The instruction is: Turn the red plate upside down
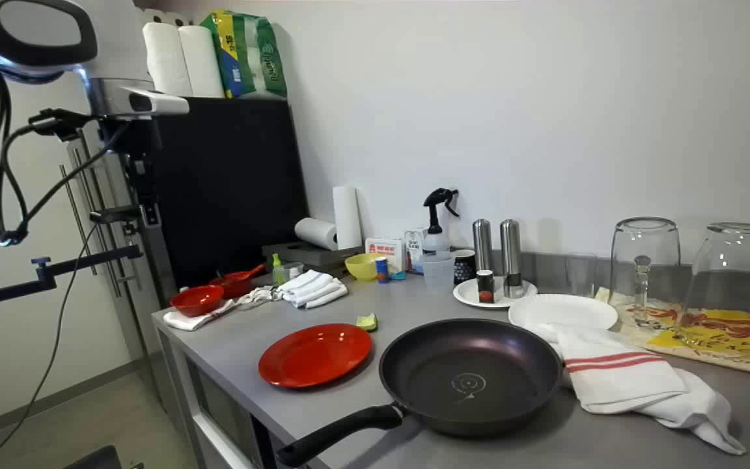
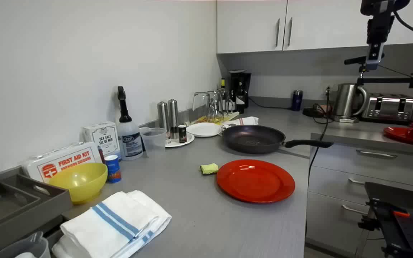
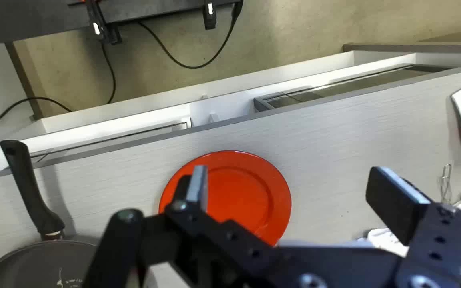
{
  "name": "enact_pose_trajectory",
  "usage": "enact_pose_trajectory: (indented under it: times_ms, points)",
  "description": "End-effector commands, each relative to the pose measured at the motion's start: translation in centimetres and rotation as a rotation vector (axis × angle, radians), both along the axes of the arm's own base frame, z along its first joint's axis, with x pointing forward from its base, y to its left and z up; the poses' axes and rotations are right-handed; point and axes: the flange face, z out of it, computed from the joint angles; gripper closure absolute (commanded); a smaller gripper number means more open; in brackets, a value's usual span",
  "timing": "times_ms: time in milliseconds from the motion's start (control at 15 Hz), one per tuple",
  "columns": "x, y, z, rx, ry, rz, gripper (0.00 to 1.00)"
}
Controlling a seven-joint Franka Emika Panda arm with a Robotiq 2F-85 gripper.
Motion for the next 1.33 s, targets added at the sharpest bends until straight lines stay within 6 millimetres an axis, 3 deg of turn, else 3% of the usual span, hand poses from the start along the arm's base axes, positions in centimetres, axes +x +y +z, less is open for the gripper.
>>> enact_pose_trajectory:
  times_ms: [0,733,1000,1267]
  points:
    - [0.0,0.0,0.1,0.0,-0.001,0.0,0.0]
    - [0.4,0.2,-0.3,-0.024,-0.029,-0.013,0.0]
    - [1.8,0.5,-2.3,-0.043,-0.056,-0.031,0.0]
    - [3.0,2.2,-5.4,-0.081,-0.086,-0.012,0.0]
